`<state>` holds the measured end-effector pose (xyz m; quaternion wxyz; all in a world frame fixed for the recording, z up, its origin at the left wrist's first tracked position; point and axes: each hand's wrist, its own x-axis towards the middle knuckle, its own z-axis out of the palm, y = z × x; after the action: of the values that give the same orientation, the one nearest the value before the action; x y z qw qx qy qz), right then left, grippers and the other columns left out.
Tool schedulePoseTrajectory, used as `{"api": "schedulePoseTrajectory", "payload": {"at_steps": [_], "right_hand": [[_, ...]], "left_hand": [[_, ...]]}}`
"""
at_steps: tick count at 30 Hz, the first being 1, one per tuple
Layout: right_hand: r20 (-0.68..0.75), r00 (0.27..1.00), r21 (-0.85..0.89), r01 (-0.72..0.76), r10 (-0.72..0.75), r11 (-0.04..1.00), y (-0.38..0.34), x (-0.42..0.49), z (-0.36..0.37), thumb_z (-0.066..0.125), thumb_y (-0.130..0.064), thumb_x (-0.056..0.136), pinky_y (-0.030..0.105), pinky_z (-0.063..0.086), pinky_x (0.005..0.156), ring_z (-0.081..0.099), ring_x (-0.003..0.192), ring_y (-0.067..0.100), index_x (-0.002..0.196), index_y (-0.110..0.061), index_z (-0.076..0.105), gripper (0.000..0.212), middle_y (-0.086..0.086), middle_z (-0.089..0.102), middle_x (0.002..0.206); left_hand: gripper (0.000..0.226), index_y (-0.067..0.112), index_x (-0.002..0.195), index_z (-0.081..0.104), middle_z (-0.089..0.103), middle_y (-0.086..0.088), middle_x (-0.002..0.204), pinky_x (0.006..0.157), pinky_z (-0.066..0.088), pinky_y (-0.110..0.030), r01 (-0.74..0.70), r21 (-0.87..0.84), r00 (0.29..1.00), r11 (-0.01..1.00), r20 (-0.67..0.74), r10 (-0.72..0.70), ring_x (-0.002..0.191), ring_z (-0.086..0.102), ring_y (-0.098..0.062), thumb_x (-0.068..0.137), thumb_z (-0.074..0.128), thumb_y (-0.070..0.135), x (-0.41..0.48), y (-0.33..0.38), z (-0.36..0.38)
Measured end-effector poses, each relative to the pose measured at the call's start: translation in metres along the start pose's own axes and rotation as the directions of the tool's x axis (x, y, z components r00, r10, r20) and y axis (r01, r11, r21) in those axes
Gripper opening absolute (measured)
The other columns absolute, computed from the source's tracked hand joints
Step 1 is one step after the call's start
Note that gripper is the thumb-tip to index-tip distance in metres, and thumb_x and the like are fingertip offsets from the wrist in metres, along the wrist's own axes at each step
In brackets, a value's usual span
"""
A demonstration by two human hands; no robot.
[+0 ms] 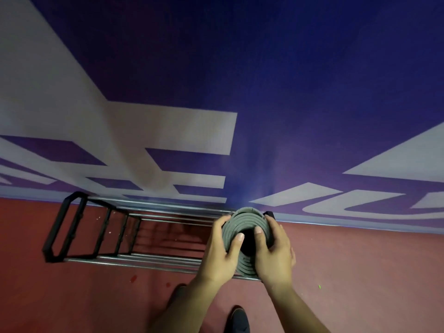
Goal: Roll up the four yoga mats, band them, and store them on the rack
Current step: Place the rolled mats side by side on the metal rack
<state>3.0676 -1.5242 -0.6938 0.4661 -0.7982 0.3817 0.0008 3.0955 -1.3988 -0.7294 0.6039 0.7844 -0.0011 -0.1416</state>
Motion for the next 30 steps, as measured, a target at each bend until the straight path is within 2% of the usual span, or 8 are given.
{"api": "schedulePoseTrajectory", "payload": {"at_steps": [3,6,10,14,17,21,26,30], "right_hand": [[0.086,0.996,-0.091,0.009,-0.001,0.996,0.009,0.008,0.008,0.048,-0.035,0.106,0.047,0.007,0.125,0.017,0.155,0.011,0.147,-0.034,0.047,0.041,-0.017,0.039,0.158],[0.107,0.993,-0.062,0.055,-0.049,0.997,0.012,0.02,0.009,0.048,-0.033,0.106,0.051,0.019,0.123,0.025,0.153,0.018,0.148,-0.03,0.047,0.042,-0.01,0.039,0.161],[0.15,0.988,-0.16,0.043,-0.019,0.986,0.012,0.026,0.004,0.044,-0.044,0.106,0.048,0.017,0.121,0.022,0.151,0.013,0.151,-0.039,0.039,0.045,-0.017,0.034,0.161],[0.173,0.984,-0.262,0.08,-0.034,0.962,0.01,0.02,-0.001,0.041,-0.049,0.105,0.049,0.015,0.118,0.016,0.151,0.01,0.153,-0.043,0.033,0.049,-0.017,0.024,0.165],[0.188,0.98,-0.305,0.123,-0.067,0.944,0.006,0.013,-0.005,0.04,-0.048,0.106,0.048,0.015,0.119,0.015,0.152,0.01,0.155,-0.043,0.032,0.05,-0.018,0.023,0.165],[0.168,0.984,-0.31,0.116,-0.065,0.944,-0.006,-0.003,-0.011,0.04,-0.045,0.107,0.048,0.017,0.119,0.015,0.151,0.009,0.153,-0.045,0.034,0.047,-0.02,0.023,0.165],[0.185,0.98,-0.358,0.131,-0.067,0.924,-0.031,-0.027,-0.014,0.038,-0.046,0.108,0.047,0.016,0.119,0.016,0.152,0.012,0.154,-0.042,0.037,0.046,-0.016,0.026,0.164],[0.21,0.976,-0.421,0.135,-0.048,0.897,-0.05,-0.049,-0.016,0.036,-0.043,0.109,0.045,0.019,0.118,0.022,0.15,0.015,0.153,-0.04,0.038,0.044,-0.013,0.03,0.163]], "left_hand": [[0.042,0.039,0.132,0.038,0.055,0.001,0.138,0.107,0.045,-0.041,0.024,0.083,1.0,0.996,0.004,-0.024,0.127,0.055,-0.012,0.094,0.051,0.05,0.001,-0.015,0.004],[0.044,0.046,0.133,0.036,0.051,0.006,0.143,0.111,0.04,-0.035,0.036,0.132,0.999,0.991,0.006,-0.037,0.132,0.05,-0.008,0.091,0.046,0.059,0.008,-0.014,0.006],[0.058,0.038,0.141,0.042,0.046,0.024,0.138,0.109,0.039,-0.025,0.003,0.242,0.999,0.97,-0.042,0.007,0.129,0.044,0.003,0.091,0.046,0.065,0.008,-0.007,0.003],[0.064,0.027,0.147,0.041,0.043,0.013,0.147,0.111,0.037,-0.028,-0.074,0.364,0.995,0.928,-0.032,0.092,0.137,0.041,-0.006,0.095,0.037,0.064,0.002,-0.003,0.0],[0.076,0.02,0.157,0.025,0.024,0.0,0.164,0.122,0.022,-0.037,-0.072,0.507,0.997,0.859,0.039,0.061,0.149,0.026,-0.019,0.094,0.022,0.063,0.001,-0.002,-0.003],[0.079,0.035,0.159,-0.006,-0.013,0.013,0.167,0.123,-0.003,-0.042,-0.074,0.723,0.992,0.687,0.122,-0.022,0.152,-0.002,-0.01,0.088,-0.002,0.069,0.002,0.006,-0.016],[0.075,0.039,0.158,0.011,0.003,0.016,0.167,0.124,0.0,-0.041,-0.174,0.754,0.972,0.633,0.235,-0.013,0.153,0.001,-0.007,0.09,-0.008,0.063,0.003,0.034,-0.039],[0.054,0.039,0.156,0.018,0.014,0.014,0.165,0.123,0.01,-0.044,-0.191,0.768,0.958,0.611,0.281,-0.053,0.151,0.013,-0.012,0.104,0.015,0.053,0.0,0.054,-0.063]]}}
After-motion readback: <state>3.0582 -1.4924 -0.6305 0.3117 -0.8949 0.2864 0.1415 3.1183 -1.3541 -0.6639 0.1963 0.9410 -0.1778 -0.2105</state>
